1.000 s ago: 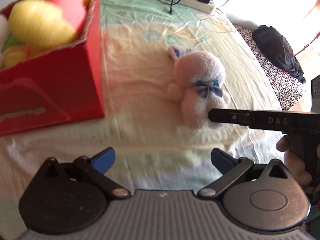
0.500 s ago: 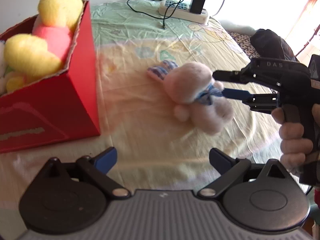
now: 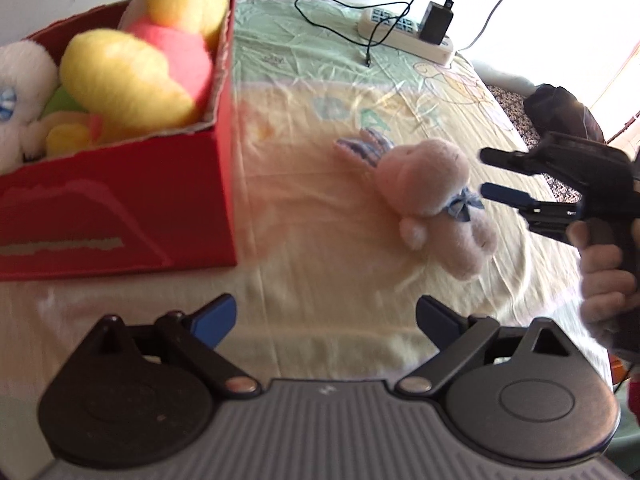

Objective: Organize objects
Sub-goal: 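Lift the pink bunny plush with the right gripper off the bed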

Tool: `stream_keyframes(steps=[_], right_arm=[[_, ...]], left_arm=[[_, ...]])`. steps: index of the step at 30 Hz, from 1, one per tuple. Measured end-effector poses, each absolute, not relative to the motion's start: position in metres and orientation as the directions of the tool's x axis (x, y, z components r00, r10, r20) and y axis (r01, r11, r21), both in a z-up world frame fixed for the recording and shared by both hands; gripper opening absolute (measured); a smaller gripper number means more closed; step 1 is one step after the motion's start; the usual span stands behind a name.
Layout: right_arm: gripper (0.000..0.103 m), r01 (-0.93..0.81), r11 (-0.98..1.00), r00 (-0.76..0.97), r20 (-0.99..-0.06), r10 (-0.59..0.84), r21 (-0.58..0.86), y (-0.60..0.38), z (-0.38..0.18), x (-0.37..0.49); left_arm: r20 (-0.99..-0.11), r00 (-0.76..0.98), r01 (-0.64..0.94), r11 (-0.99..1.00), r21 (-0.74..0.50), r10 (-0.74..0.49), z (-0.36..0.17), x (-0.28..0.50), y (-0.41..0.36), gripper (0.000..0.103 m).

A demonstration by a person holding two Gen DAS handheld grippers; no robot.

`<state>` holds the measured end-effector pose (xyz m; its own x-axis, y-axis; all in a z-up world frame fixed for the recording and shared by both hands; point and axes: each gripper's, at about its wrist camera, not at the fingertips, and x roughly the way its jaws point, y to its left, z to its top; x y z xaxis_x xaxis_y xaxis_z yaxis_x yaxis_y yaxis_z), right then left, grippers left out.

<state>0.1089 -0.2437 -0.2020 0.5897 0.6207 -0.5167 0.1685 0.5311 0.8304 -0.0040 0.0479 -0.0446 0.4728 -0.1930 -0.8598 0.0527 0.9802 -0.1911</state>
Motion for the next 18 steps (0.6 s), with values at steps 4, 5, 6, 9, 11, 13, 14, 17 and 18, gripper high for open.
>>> stream_keyframes(steps=[4,5,6,9,11,13,14,17,18], right_arm=[[0.044,0.153,0.492,0.55,-0.488,0.678,0.857,-0.233,-0.208,0.112],[0.044,0.13,0.493,0.538,-0.479,0.694,0.86,-0.231,-0.205,0.11],[0.045,0.107,0.504,0.526,-0.479,0.702,0.857,-0.229,-0.203,0.109],[0.055,0.113,0.507,0.498,-0.49,0.715,0.855,-0.226,-0.207,0.11],[0.055,0.137,0.472,0.486,-0.474,0.734,0.871,-0.226,-0.211,0.109],[0.055,0.146,0.451,0.476,-0.462,0.748,0.88,-0.224,-0.212,0.106],[0.054,0.143,0.447,0.472,-0.458,0.753,0.883,-0.222,-0.211,0.105],[0.054,0.132,0.442,0.464,-0.449,0.763,0.887,-0.221,-0.21,0.102],[0.054,0.13,0.445,0.464,-0.451,0.762,0.886,-0.223,-0.209,0.102]], left_arm=[[-0.854,0.476,0.072,0.977,-0.201,-0.211,-0.043,-0.002,0.043,0.095],[-0.85,0.473,0.081,0.973,-0.218,-0.23,-0.043,-0.002,0.041,0.095],[-0.845,0.472,0.092,0.967,-0.237,-0.252,-0.043,-0.001,0.039,0.095],[-0.824,0.474,0.129,0.95,-0.284,-0.311,-0.044,0.004,0.027,0.094],[-0.818,0.474,0.153,0.945,-0.29,-0.328,-0.047,0.009,0.015,0.093],[-0.823,0.462,0.165,0.944,-0.285,-0.329,-0.054,0.016,0.005,0.089],[-0.826,0.451,0.168,0.941,-0.293,-0.338,-0.057,0.02,0.002,0.087],[-0.817,0.431,0.179,0.924,-0.338,-0.383,-0.063,0.029,-0.005,0.086],[-0.813,0.428,0.185,0.919,-0.348,-0.394,-0.064,0.032,-0.007,0.086]])
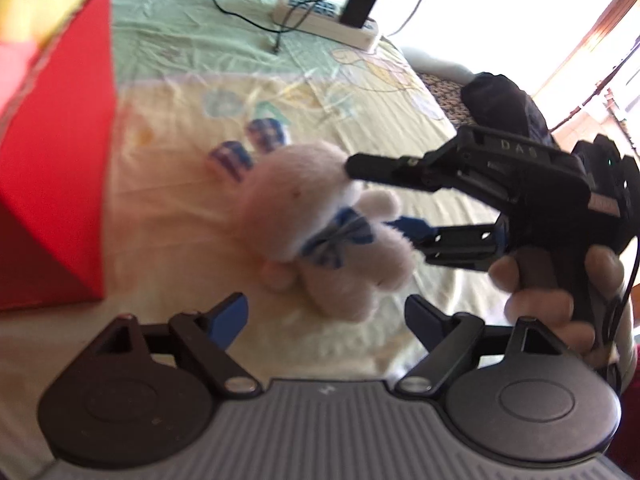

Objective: Organize objects
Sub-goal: 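Lift the pink bunny plush with the right gripper off the bed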

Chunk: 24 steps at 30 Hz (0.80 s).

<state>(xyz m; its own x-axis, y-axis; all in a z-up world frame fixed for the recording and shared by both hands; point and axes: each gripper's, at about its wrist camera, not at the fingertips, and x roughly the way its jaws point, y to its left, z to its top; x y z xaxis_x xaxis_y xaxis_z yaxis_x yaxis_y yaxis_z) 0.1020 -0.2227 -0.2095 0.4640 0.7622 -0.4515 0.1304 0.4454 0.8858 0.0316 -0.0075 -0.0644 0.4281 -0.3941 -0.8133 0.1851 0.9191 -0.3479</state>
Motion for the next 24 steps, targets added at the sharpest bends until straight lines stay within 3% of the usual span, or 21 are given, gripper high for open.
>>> stream_keyframes(steps=[5,10,15,24], right_arm=[[0.054,0.065,0.48,0.439,-0.457,0.774,0.875,-0.23,-0.205,0.105],[0.054,-0.071,0.622,0.391,-0.552,0.737,0.78,-0.217,-0.199,0.113],[0.054,-0.082,0.584,0.352,-0.525,0.775,0.807,-0.209,-0.206,0.124],[0.044,-0.027,0.528,0.318,-0.493,0.81,0.849,-0.214,-0.211,0.107]], left_arm=[[-0.813,0.417,0.222,0.913,-0.343,-0.407,-0.073,0.048,-0.019,0.084],[-0.818,0.398,0.254,0.907,-0.336,-0.415,-0.082,0.059,-0.027,0.078],[-0.809,0.403,0.24,0.903,-0.357,-0.427,-0.084,0.067,-0.021,0.079],[-0.791,0.384,0.266,0.877,-0.4,-0.477,-0.076,0.059,-0.013,0.078]])
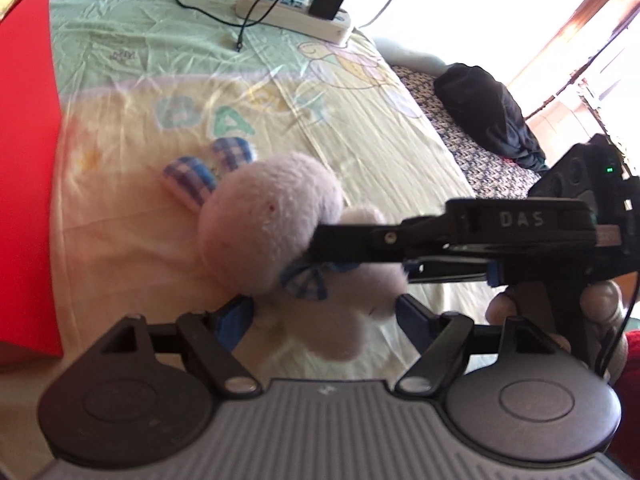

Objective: Organize objects
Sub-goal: 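Lift the pink bunny plush with the right gripper off the bed, then carry the pink bunny with the right gripper over the red box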

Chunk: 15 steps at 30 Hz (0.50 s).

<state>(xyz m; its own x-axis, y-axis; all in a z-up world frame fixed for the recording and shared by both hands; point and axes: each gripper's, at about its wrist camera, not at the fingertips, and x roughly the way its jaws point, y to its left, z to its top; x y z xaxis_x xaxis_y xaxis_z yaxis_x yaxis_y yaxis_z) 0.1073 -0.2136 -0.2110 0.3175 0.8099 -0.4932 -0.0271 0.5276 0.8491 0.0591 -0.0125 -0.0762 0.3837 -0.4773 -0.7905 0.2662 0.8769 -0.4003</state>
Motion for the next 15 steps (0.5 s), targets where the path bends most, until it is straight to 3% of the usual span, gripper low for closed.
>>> stream_keyframes(steps=[15], right_arm=[[0.044,-0.033,0.502,0.264,-0.477,0.838,0.864,-0.19,-0.209,0.046]], left_arm=[[-0.796,0.329,0.315,0.854,-0.414,-0.508,-0.069,0.006,-0.003,0.079]])
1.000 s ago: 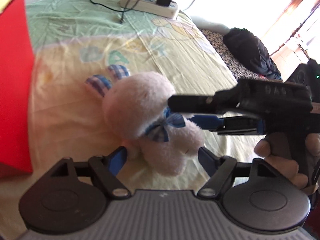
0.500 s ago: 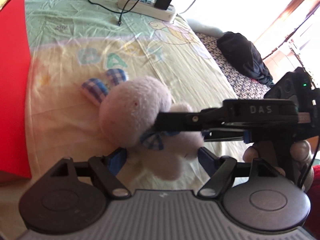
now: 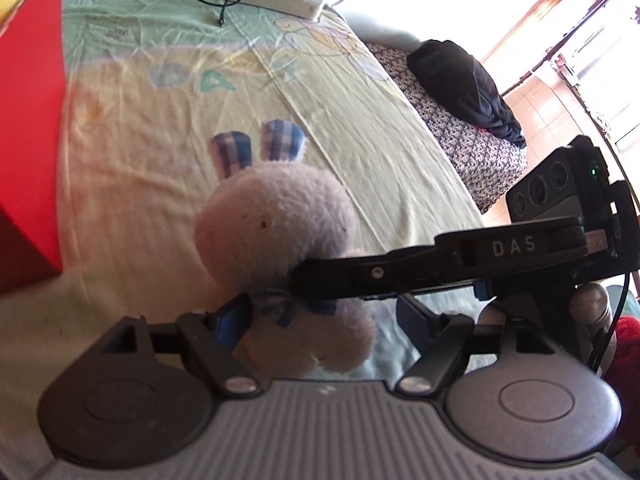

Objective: Organize objects
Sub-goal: 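Carry the pink bunny with the right gripper over the red box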

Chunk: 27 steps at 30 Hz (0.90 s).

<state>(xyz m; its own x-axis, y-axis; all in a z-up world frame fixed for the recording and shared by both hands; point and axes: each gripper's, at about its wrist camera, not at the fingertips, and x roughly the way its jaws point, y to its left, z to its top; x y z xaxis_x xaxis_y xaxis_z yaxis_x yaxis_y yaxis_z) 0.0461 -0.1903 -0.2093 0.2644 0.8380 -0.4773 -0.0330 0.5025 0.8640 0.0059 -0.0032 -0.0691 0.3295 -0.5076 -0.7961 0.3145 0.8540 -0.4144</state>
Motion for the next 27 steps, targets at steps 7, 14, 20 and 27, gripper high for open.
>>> stream_keyframes(steps=[7,14,20,27], right_arm=[[0.044,-0.139,0.532,0.219,-0.498,0.839,0.835,-0.153,-0.192,0.024],[0.044,-0.238,0.557,0.252,-0.503,0.827,0.796,-0.107,-0.162,0.004],[0.044,-0.267,0.556,0.302,-0.48,0.824,0.787,-0.053,-0.14,-0.014],[0.044,-0.325,0.552,0.376,-0.431,0.82,0.768,0.018,-0.114,-0.022]], left_arm=[[-0.808,0.377,0.306,0.884,-0.352,-0.453,-0.057,-0.033,0.015,0.079],[-0.779,0.423,0.326,0.88,-0.346,-0.463,-0.034,-0.059,0.06,0.079],[-0.758,0.462,0.375,0.876,-0.304,-0.461,-0.009,-0.079,0.112,0.079],[-0.716,0.528,0.412,0.875,-0.253,-0.456,0.017,-0.097,0.176,0.079]])
